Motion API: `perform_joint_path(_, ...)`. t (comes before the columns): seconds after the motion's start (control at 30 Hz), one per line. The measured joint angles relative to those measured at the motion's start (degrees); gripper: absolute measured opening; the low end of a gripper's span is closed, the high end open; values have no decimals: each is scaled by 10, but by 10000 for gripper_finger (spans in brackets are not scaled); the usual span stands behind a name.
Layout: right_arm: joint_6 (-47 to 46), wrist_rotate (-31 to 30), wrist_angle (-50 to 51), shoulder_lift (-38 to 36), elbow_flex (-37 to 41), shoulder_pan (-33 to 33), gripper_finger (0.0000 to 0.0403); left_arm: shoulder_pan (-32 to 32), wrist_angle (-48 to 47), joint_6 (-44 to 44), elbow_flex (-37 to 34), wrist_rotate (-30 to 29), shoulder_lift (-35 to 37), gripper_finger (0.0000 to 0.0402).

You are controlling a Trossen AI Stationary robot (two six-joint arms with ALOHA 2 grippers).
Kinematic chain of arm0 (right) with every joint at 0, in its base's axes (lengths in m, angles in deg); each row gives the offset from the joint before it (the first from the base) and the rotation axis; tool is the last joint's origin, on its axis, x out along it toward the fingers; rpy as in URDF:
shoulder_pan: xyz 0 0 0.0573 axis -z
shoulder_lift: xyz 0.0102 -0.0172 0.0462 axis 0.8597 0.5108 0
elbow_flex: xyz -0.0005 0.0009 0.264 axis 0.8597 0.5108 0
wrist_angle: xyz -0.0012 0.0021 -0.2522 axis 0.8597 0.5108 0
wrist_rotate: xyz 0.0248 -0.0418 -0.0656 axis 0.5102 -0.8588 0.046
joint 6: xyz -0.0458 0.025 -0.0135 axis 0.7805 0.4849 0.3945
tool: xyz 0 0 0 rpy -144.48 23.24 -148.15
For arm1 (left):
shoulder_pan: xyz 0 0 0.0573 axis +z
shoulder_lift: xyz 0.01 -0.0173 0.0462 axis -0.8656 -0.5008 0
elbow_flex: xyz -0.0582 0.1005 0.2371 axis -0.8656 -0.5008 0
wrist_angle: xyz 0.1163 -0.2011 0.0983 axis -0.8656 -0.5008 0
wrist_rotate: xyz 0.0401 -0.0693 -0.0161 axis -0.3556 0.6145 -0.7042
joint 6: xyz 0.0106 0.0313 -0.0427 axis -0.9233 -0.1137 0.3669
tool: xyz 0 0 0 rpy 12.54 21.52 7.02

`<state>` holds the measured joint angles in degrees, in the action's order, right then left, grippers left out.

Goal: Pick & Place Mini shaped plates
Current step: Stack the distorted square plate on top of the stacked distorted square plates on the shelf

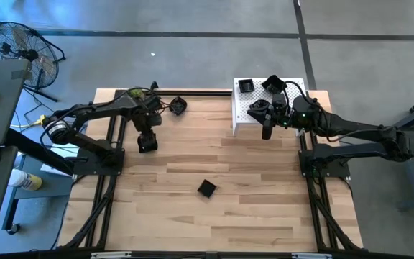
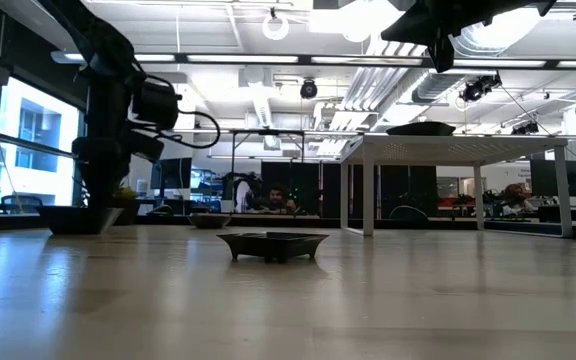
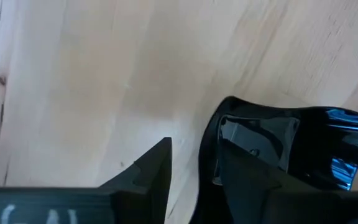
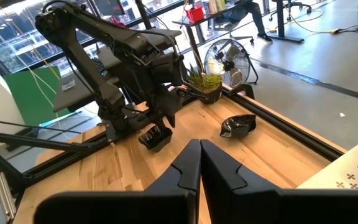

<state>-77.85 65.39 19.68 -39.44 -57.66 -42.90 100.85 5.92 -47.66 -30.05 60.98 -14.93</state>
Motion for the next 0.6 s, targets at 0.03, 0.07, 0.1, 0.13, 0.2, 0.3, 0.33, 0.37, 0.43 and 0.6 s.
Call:
perform_joint_path(0.03, 0, 0, 0, 0, 0, 0, 6, 0, 3, -3, -3, 2, 0, 121)
perform_joint_path(0.07, 0, 0, 0, 0, 0, 0, 5, 0, 7, -6, -7, 10, 0, 115)
perform_joint_path(0.1, 0, 0, 0, 0, 0, 0, 3, 0, 11, -9, -13, 20, 0, 108)
perform_joint_path(0.13, 0, 0, 0, 0, 0, 0, 2, 0, 13, -12, -19, 25, 0, 100)
perform_joint_path(0.2, 0, 0, 0, 0, 0, 0, 2, 0, 16, -13, -31, 27, 0, 81)
perform_joint_path(0.3, 0, 0, 0, 0, 0, 0, 5, 0, 15, -13, -32, 29, 0, 45)
perform_joint_path(0.33, 0, 0, 0, 0, 0, 0, 6, 0, 13, -12, -29, 32, 0, 31)
perform_joint_path(0.37, 0, 0, 0, 0, 0, 0, 6, 0, 9, -5, -25, 38, 0, 17)
perform_joint_path(0.43, 0, 0, 0, 0, 0, 0, 6, 0, 4, 2, -16, 50, 0, 6)
perform_joint_path(0.6, 0, 0, 0, 0, 0, 0, 2, 0, 0, 89, 18, 102, 0, 5)
